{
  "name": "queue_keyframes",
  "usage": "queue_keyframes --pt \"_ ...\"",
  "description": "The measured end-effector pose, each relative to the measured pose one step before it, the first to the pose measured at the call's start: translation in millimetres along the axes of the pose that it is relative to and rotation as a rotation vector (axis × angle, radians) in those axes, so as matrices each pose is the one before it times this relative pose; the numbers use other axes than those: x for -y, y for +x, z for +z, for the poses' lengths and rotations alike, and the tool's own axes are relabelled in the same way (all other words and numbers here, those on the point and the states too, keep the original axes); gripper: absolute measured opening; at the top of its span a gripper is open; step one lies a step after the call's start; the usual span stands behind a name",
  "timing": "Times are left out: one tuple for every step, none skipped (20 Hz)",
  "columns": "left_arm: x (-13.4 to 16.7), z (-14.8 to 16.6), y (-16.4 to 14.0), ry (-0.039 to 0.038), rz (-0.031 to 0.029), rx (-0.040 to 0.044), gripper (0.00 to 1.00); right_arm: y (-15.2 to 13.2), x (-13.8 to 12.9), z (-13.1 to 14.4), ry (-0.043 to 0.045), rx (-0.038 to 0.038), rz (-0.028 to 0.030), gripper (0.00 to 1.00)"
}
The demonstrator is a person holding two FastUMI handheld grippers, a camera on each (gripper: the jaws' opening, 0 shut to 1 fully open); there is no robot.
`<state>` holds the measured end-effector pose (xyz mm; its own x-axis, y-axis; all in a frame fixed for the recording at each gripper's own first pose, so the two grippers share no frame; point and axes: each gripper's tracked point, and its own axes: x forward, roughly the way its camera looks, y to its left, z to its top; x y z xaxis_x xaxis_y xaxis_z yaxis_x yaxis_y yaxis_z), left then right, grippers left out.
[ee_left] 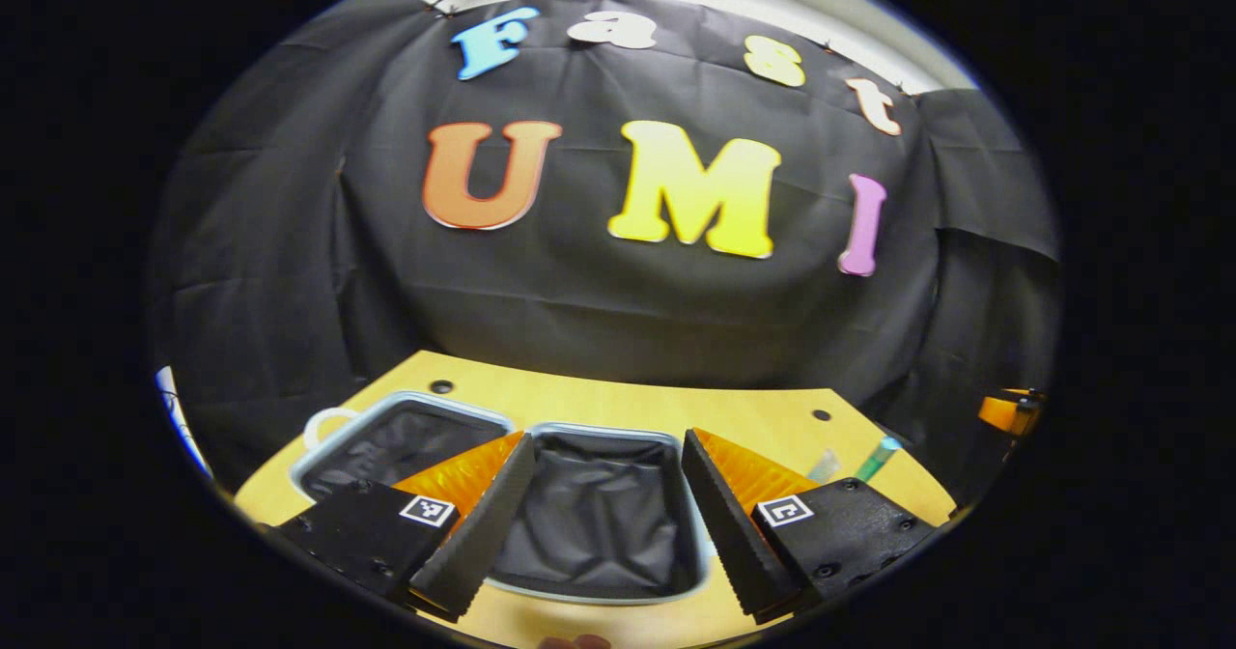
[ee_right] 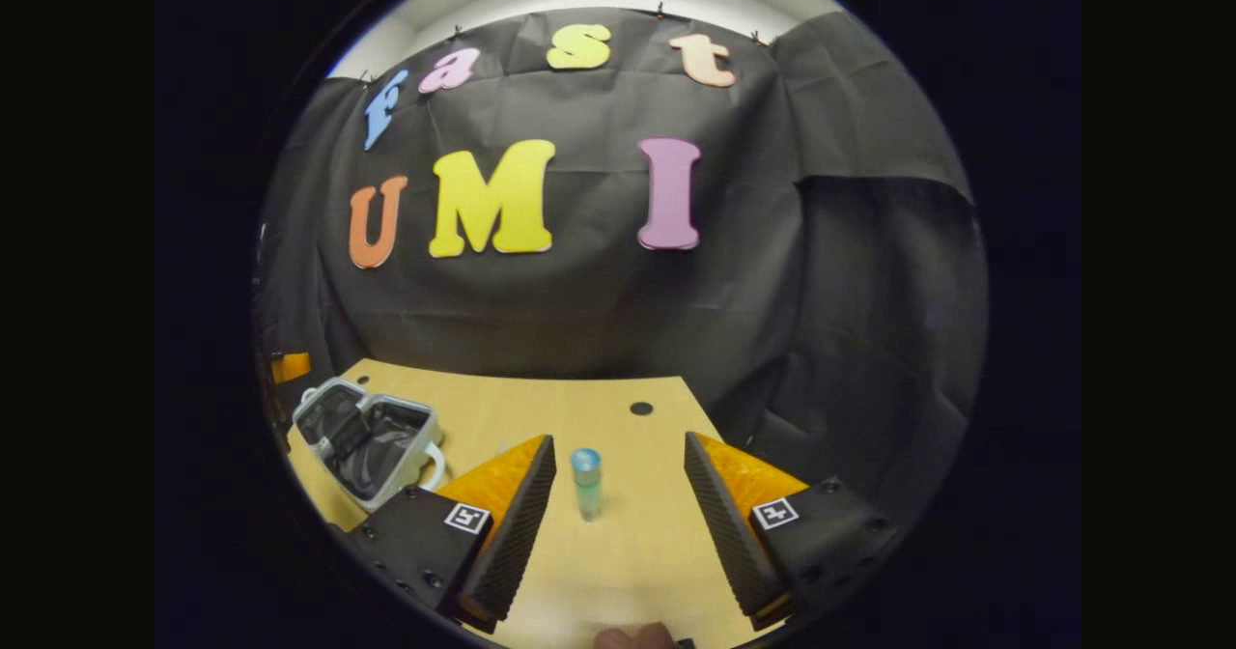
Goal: First open the suitcase, pack the skin care products into it, and then close the suitcase.
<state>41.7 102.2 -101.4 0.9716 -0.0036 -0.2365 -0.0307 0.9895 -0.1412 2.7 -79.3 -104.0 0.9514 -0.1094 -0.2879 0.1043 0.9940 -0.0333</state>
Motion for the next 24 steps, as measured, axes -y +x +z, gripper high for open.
queue_keyframes --pt "26.72 -6.25 -0.85 0.00813 -0.02270 -0.00547 0.98 -0.20 11.36 -5.74 -0.00356 -0.00876 -0.00325 0.80" --pt "28.94 -10.44 3.09 0.02510 -0.01617 -0.00714 0.98 0.26 9.80 -4.34 0.00101 -0.01163 0.00043 0.80" --pt "24.28 -8.92 7.49 0.02180 -0.01029 -0.00594 0.98 -0.74 7.94 -4.04 -0.00105 -0.00655 0.00259 0.80" --pt "24.29 -7.87 6.21 0.00119 -0.01729 -0.00663 0.98 -0.43 7.54 -1.81 -0.00782 -0.00397 0.00111 0.80" --pt "25.78 -9.25 7.75 0.01030 -0.03057 -0.00524 0.98 -0.26 6.16 -4.19 -0.01182 -0.00531 0.00479 0.80" --pt "17.98 -13.38 10.50 0.01597 -0.01706 -0.02243 0.98 0.16 5.23 -3.19 -0.01221 -0.00779 0.00363 0.80" --pt "17.08 -15.05 11.18 0.00679 -0.01729 -0.02686 0.98 -0.98 6.05 -4.70 -0.01130 -0.00981 0.00577 0.80" --pt "13.06 -12.51 10.09 -0.00407 -0.02586 -0.01930 0.98 -0.69 5.24 -5.06 -0.01179 -0.01246 0.00310 0.80" --pt "9.12 -10.29 12.57 -0.00558 -0.01475 -0.02112 0.98 -1.02 4.93 -5.33 -0.00684 -0.01433 0.00449 0.80" --pt "5.78 -13.20 12.25 0.00014 -0.00853 -0.02872 0.98 -2.59 4.80 -4.44 -0.00600 -0.01475 0.00195 0.80" --pt "6.09 -14.11 13.79 0.00102 -0.00657 -0.02984 0.98 -2.63 5.54 -4.89 -0.00669 -0.01148 0.00005 0.80" --pt "4.44 -10.87 11.63 -0.00467 -0.00502 -0.02548 0.98 -3.35 5.46 -3.26 -0.00722 -0.00526 -0.00150 0.80" --pt "4.17 -9.49 12.51 -0.00177 -0.00413 -0.02248 0.98 -2.32 6.03 -3.80 -0.01053 -0.00724 -0.00449 0.80" --pt "3.55 -6.90 12.96 0.00202 -0.00350 -0.01262 1.00 -0.84 5.05 -3.89 -0.00865 -0.01090 -0.00513 0.82" --pt "2.87 -6.92 11.89 -0.00314 -0.00318 -0.02280 0.98 -0.85 5.10 -5.51 -0.00214 -0.01186 -0.00356 0.80" --pt "1.47 -3.52 7.84 -0.00369 0.00008 -0.01266 0.98 -0.19 4.14 -2.06 0.00014 -0.00924 -0.00499 0.80" --pt "-0.38 -2.50 8.69 -0.00395 0.00808 -0.00958 0.98 0.29 3.46 -2.07 0.00188 -0.00729 -0.00437 0.80" --pt "-1.07 -1.01 7.06 -0.00806 0.00797 -0.00701 0.98 -0.31 3.01 -0.30 0.00399 -0.00495 -0.00509 0.80" --pt "-2.60 -2.29 6.14 -0.00270 0.00942 -0.00884 0.98 -0.07 1.56 -0.77 0.00387 -0.00257 -0.00173 0.80" --pt "-3.13 -0.50 5.02 -0.00100 0.01362 -0.00673 0.96 0.06 1.30 0.19 -0.00191 -0.00153 -0.00289 0.80" --pt "-2.07 0.32 3.74 -0.00341 0.00990 -0.00400 0.96 0.46 1.12 -1.43 -0.00508 -0.00247 -0.00217 0.80" --pt "-0.39 1.06 3.80 -0.00727 -0.00340 0.00070 1.00 0.10 0.63 0.16 -0.00394 -0.00166 -0.00158 0.80" --pt "-0.49 2.09 3.58 -0.01022 -0.00649 0.00088 0.90 0.58 0.92 -0.61 -0.00234 -0.00163 -0.00100 0.78" --pt "0.64 -0.16 3.36 -0.00650 -0.00766 -0.00440 0.84 0.99 -0.01 -1.18 -0.00125 -0.00565 0.00039 0.78"
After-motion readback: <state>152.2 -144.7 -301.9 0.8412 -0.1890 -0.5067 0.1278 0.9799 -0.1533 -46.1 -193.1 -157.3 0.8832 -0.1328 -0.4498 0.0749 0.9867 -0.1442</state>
